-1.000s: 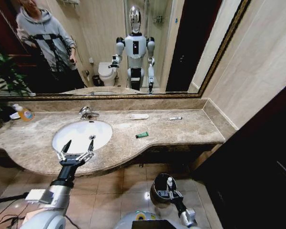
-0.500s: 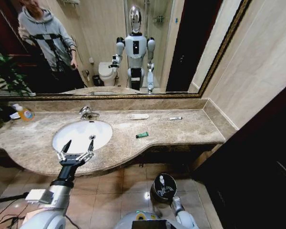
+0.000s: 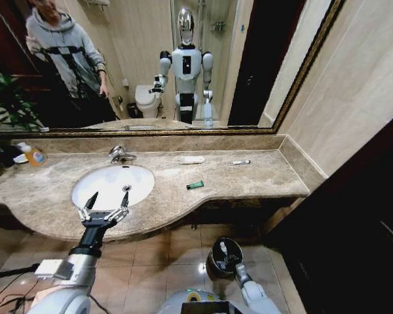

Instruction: Pick up the trash from the sink and place it in the trash bin.

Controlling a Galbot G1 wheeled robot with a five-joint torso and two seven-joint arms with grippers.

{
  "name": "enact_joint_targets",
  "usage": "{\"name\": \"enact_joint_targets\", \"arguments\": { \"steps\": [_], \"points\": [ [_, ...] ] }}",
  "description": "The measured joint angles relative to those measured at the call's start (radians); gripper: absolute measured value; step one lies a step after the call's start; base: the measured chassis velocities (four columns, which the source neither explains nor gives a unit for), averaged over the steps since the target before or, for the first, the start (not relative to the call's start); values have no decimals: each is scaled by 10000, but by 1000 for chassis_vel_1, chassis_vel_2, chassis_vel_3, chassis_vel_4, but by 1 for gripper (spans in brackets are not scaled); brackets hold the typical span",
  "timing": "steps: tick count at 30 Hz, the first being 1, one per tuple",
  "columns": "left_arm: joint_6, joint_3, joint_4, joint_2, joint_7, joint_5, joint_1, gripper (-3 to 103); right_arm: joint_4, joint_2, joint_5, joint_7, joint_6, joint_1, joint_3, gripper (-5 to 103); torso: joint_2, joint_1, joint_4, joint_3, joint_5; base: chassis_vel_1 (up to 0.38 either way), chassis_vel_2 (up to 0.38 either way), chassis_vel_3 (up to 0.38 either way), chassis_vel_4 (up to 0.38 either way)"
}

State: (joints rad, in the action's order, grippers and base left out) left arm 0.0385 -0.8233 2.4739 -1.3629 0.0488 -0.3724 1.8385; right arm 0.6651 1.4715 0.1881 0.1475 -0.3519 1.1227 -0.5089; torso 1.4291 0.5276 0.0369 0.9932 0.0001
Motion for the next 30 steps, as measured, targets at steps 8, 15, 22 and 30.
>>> {"name": "enact_joint_targets", "arguments": {
  "steps": [8,15,22,30],
  "points": [
    [1,0,0,0,0,0,0,100,-1514,-134,118,-278,-558,-663,-11,12,0,0,-1,0,-3,0,0,0,0],
    [0,0,0,0,0,0,0,100,-1590,-125,22,-298,-544,-698,-17,13,0,0,-1,-1,0,0,0,0,0],
    [0,0,0,0,0,0,0,100,-1808,-132,-246,-498,-616,-798,-26,38,0,-1,0,-1,0,0,0,0,0],
    [0,0,0,0,0,0,0,100,-1832,-186,-267,-547,-711,-754,-36,71,0,-1,-1,-1,-1,0,0,0,0]
  ]
}}
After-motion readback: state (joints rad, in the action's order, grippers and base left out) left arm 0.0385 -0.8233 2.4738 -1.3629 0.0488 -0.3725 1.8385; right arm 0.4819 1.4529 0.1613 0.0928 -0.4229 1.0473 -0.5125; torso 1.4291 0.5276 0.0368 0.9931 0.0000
